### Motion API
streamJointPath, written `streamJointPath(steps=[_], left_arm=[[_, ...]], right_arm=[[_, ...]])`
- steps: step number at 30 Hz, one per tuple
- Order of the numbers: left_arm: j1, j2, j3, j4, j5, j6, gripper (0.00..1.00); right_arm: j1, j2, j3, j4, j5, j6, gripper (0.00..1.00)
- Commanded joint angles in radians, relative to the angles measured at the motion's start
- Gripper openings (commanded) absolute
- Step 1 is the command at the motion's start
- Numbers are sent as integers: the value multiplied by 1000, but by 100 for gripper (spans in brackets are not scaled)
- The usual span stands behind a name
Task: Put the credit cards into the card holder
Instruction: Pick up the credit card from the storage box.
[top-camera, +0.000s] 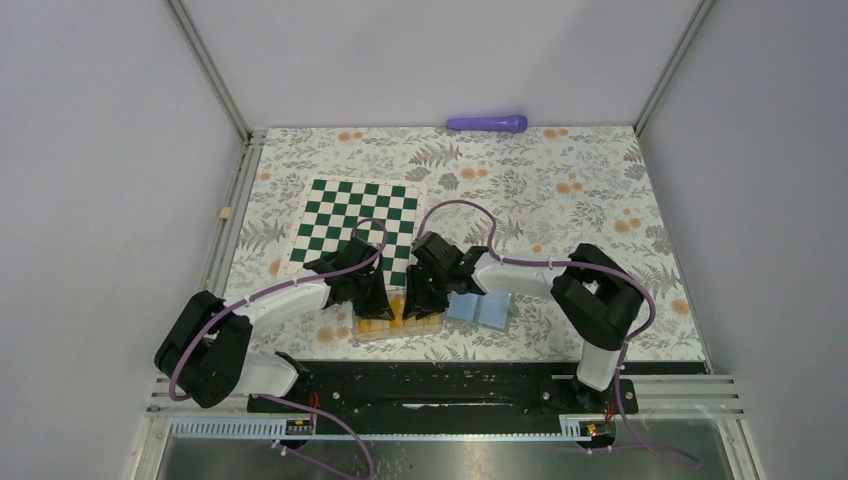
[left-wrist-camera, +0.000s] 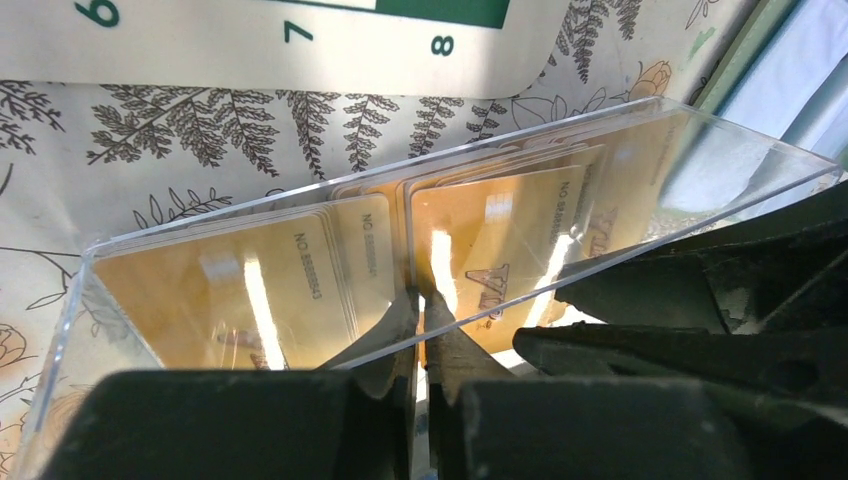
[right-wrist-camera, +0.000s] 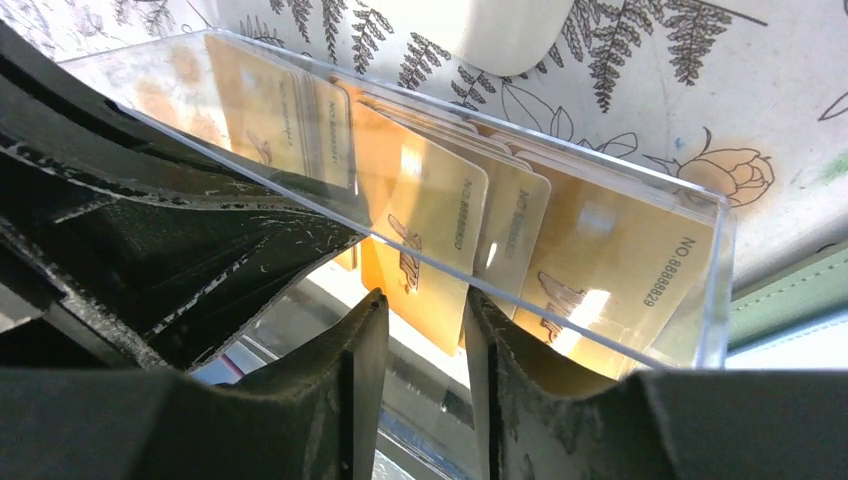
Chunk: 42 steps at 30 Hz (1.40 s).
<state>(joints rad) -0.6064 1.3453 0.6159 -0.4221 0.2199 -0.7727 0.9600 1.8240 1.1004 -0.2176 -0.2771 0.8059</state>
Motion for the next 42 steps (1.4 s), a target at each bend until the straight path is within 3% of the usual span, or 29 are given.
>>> streamJointPath(steps=[1, 6, 14, 18, 21, 24, 26, 35, 42], left_arm=[[-33, 98, -71, -6, -104, 12, 1], [-33, 93, -72, -7, -103, 16, 1], [-33, 89, -64, -6, -96, 24, 1], [-34, 87, -62, -7, -95, 28, 1], [-35, 88, -61, -6, -94, 29, 1], [-35, 78, -61, -7, -92, 32, 1], [-34, 53, -57, -10, -94, 33, 3], [-33, -264, 65, -124, -133, 68, 31], [-34, -354, 152, -116, -69, 76, 41]], right_arm=[[13, -45, -100, 200, -51, 82, 39], [3, -74, -193, 433, -110, 169, 34], [3, -45, -215, 554, -172, 189, 14], [3, -45, -227, 599, -185, 195, 11], [3, -35, -217, 573, -179, 187, 10], [3, -42, -211, 524, -157, 176, 0], [3, -64, -193, 440, -131, 147, 0], [3, -252, -118, 206, -82, 16, 0], [-52, -459, -154, 142, -88, -8, 0]])
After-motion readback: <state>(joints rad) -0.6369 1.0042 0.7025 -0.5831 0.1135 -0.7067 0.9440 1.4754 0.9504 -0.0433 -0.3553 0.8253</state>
